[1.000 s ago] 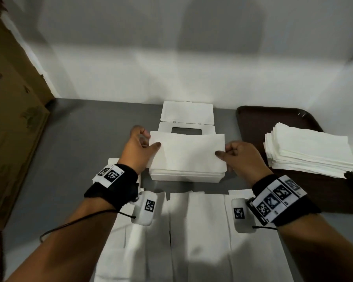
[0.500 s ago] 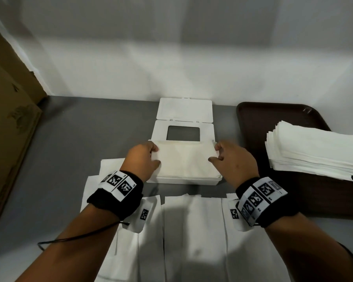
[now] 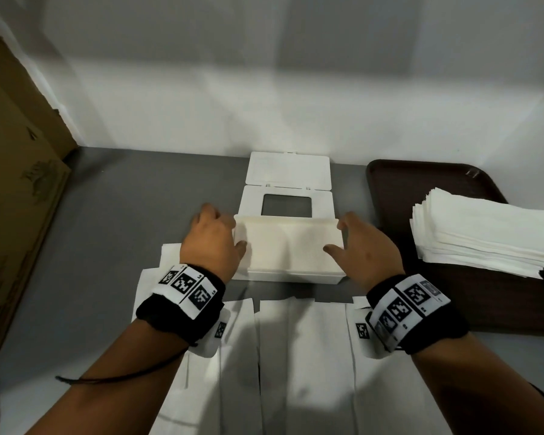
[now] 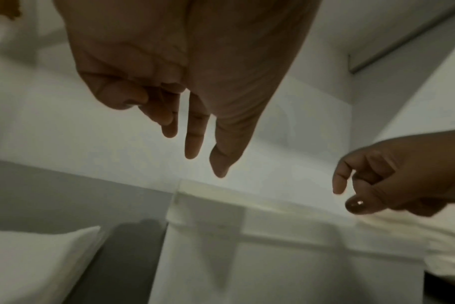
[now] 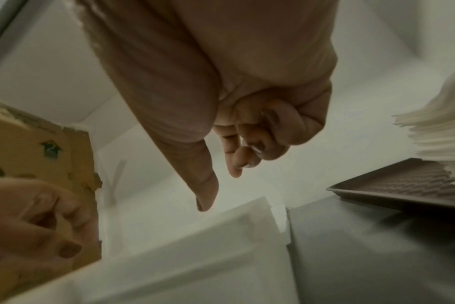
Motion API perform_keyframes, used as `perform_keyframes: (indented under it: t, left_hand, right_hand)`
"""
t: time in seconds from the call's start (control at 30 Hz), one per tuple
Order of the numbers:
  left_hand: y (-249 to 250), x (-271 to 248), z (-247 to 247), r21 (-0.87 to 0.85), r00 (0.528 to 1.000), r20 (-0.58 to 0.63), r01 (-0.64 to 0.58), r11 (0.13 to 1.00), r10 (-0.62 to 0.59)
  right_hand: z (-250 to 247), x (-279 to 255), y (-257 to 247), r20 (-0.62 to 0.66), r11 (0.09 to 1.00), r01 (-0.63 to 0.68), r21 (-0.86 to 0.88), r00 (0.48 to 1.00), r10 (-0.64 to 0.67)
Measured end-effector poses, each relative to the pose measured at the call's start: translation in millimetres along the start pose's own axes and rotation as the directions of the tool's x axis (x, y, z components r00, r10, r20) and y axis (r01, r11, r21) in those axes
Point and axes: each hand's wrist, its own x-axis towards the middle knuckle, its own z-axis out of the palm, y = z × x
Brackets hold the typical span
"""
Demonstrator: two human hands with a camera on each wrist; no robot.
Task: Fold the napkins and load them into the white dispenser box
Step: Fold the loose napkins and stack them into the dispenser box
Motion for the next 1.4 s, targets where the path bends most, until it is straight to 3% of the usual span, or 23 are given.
perform_keyframes:
  t: [0.17,0.3,0.43,0.6,0.83,1.03,1.27,1.4]
  left_hand:
    - [-38.9,-17.0,-14.8,-0.212,0.995,-0.076,0.052,0.976,-0.07]
    - [-79.9,-33.2,-19.6,-0.264,0.987,0.019,0.157,0.952,-0.157]
    - [-113.8,-57.8,-16.7,-0.315,0.953,0.138,0.302,0.9,-0.271]
    - [-135.2,-75.3,-7.2,-0.335,0.924,0.221,0.372,0.866,-0.312]
    - [-138.5,-80.1,0.5,-0.22,0.899,0.313,0.382,0.898,-0.306]
    - [-145.0,-78.3,17.6,-0.228,0.92,0.292,0.33,0.916,-0.259]
    - [-151.4,-79.0,21.5,-0.221,0.938,0.259,0.289,0.932,-0.23]
    - [-157.1,-78.4,15.9,-0.323,0.942,0.253,0.295,0.899,-0.219]
  right_hand:
    - [-3.4,-24.8,-26.6,0.064,0.972,0.006,0.235,0.998,-0.022]
    - [10.5,-52.6,-63.4,0.186,0.919,0.024,0.394,0.977,-0.106]
    - [44.5,-72.2,-96.7,0.366,0.879,-0.031,0.475,0.916,-0.165]
    - [85.2,-81.6,-131.3,0.452,0.839,-0.172,0.517,0.887,-0.097]
    - [109.9,-84.4,-154.3,0.41,0.878,-0.2,0.436,0.912,0.004]
    - [109.8,-88.7,-171.6,0.391,0.918,-0.195,0.346,0.919,0.048]
    - [114.0,-97.4,-190.1,0.314,0.904,-0.169,0.392,0.949,0.042]
    - [114.5,-102.6,-190.4,0.282,0.848,-0.162,0.505,0.959,0.016]
